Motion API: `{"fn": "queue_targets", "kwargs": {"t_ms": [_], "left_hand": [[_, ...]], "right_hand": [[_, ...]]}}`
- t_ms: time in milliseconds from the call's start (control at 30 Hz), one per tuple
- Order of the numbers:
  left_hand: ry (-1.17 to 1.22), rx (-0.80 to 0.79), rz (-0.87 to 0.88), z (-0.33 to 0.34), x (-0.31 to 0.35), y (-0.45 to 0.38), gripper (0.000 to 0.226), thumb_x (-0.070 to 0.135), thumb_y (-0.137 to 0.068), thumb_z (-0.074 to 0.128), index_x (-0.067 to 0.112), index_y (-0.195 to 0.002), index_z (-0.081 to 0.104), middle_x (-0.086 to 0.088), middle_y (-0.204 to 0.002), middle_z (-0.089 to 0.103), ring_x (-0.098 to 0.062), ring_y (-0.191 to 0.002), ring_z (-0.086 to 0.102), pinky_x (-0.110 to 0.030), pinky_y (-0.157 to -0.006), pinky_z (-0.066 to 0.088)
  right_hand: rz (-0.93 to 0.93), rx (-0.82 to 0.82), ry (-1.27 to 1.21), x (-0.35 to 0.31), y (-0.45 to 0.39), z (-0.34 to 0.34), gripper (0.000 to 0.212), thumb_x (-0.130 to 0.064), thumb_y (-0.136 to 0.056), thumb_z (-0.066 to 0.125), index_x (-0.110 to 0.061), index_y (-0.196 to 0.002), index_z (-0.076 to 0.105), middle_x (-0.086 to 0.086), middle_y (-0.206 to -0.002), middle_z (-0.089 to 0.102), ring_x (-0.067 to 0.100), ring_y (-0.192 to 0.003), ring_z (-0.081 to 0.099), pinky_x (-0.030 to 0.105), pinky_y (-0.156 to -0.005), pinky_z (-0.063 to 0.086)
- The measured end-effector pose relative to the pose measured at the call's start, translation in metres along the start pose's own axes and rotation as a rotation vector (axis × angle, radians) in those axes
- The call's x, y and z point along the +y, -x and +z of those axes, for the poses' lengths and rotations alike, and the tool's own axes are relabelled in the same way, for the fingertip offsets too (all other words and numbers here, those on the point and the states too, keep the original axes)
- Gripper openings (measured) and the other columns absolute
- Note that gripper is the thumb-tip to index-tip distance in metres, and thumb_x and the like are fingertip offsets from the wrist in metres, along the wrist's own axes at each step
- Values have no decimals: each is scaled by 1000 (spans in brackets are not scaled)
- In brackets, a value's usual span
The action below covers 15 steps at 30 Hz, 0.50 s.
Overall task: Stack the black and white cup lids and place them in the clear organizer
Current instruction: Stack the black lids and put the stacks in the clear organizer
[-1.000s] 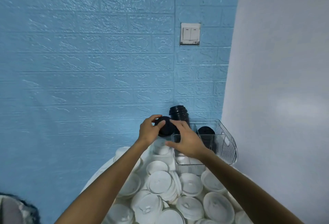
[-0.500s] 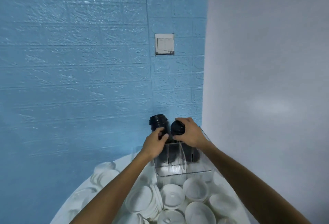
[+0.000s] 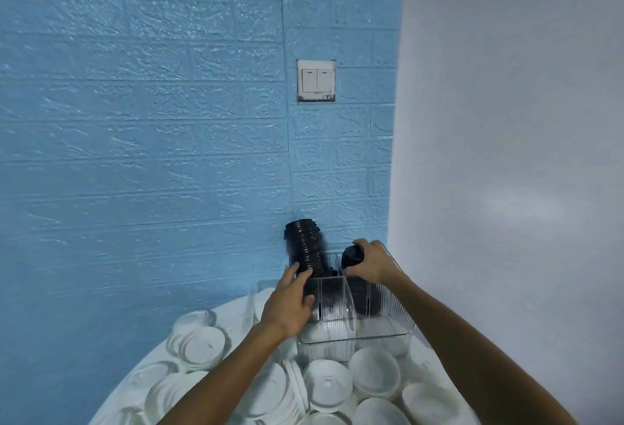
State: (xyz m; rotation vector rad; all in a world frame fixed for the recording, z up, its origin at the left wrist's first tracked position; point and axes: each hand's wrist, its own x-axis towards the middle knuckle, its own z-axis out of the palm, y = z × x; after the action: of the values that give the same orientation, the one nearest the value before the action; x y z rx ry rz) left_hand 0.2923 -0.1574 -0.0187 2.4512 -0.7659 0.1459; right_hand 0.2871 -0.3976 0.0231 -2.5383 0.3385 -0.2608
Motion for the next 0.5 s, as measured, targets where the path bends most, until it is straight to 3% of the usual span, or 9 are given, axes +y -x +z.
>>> {"fn": "queue_targets", "kwargs": {"t_ms": [133,333,500], "left_hand": [[5,-1,-5,-2,3,1,60,29,-105,53,28,-160,28,5,-171,3,-18,-156,16,-33,-121,30],[-3,-38,-12,-8,7,3,62,37,-106,50,30,-161,23,3,-171,2,-19,-158,7,-36,-124,23],[-12,-36,-19,-12,11,5,64,43,-105,49,29,-161,21,3,-172,4,-19,-158,6,-38,-126,21]], "right_hand": [[41,-65,-18,2,-14,0,90,-50,-57,86,-27,-135,47,12,-130,47,31,-109,56,39,-94,54],[74,-184,-99,3,-22,-6,98,-34,-75,87,-28,-152,27,18,-154,30,39,-137,41,44,-112,39],[48,-69,-206,5,-15,-9,104,-36,-73,88,-29,-155,25,17,-157,27,37,-143,34,46,-116,35]]}}
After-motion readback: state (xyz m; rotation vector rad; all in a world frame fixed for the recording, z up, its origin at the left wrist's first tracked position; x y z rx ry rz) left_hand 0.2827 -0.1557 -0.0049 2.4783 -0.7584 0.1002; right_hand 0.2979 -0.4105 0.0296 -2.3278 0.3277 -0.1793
